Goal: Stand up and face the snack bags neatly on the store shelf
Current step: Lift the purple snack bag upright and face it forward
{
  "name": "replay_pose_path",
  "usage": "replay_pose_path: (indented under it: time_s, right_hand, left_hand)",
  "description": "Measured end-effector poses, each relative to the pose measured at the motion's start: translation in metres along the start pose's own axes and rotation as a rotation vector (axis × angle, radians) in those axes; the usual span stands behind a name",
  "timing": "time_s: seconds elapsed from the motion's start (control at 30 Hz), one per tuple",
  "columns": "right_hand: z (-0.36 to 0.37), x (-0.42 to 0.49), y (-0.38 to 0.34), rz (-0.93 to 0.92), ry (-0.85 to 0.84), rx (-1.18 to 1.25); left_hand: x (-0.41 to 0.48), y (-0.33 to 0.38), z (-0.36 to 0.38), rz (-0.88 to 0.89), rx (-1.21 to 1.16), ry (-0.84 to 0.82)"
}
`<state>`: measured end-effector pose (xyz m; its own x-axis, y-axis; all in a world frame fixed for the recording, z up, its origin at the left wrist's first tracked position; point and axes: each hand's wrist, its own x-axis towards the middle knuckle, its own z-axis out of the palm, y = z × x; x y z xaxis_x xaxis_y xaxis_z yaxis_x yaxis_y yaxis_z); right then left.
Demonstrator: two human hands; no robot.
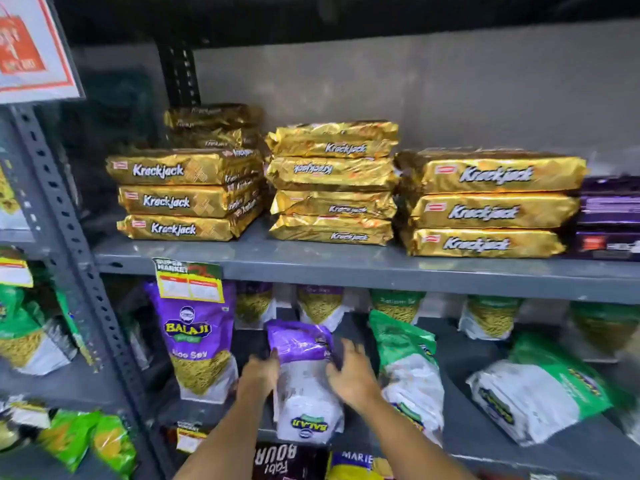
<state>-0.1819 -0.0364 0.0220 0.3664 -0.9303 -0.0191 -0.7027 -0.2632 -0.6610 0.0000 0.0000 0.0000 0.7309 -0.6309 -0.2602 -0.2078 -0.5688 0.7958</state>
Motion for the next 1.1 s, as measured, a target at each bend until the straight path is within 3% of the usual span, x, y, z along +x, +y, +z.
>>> replay_pose_path:
  time_s: [0.07,0.13,0.2,0.3,0.4,0.5,0.77,1.1]
  right_hand:
    - [0.021,0.020,0.000,0.180,-0.134,0.089]
    - [0.034,0.029,0.002,0.240,-0.305,0.205]
    - [0.046,0.038,0.002,0.290,-0.368,0.221]
    - [0.066,0.038,0.008,0.363,-0.363,0.219]
    - [0.082,0.033,0.020,0.273,-0.268,0.271]
    - [0.089,0.018,0.027,0.142,-0.023,0.309]
    - [0.078,0.049,0.019,0.021,0.232,0.198]
    - [0.102,0.097,0.034,0.038,0.254,0.502]
  left_hand:
    - [0.037,0.000,0.011,-0.018,-0.101,-0.048]
    - [0.093,-0.010,0.033,-0.046,-0.146,-0.066]
    - [0.134,-0.018,0.053,-0.081,-0.164,-0.096]
    - [0.120,-0.002,0.049,-0.009,-0.132,-0.117]
    - [0.128,-0.002,0.055,0.050,-0.258,-0.062]
    - [0.131,0.006,0.058,0.161,-0.295,0.011]
    - [0.093,0.081,0.016,0.304,-0.702,0.064]
    - [0.075,0.069,0.016,0.465,-0.765,-0.049]
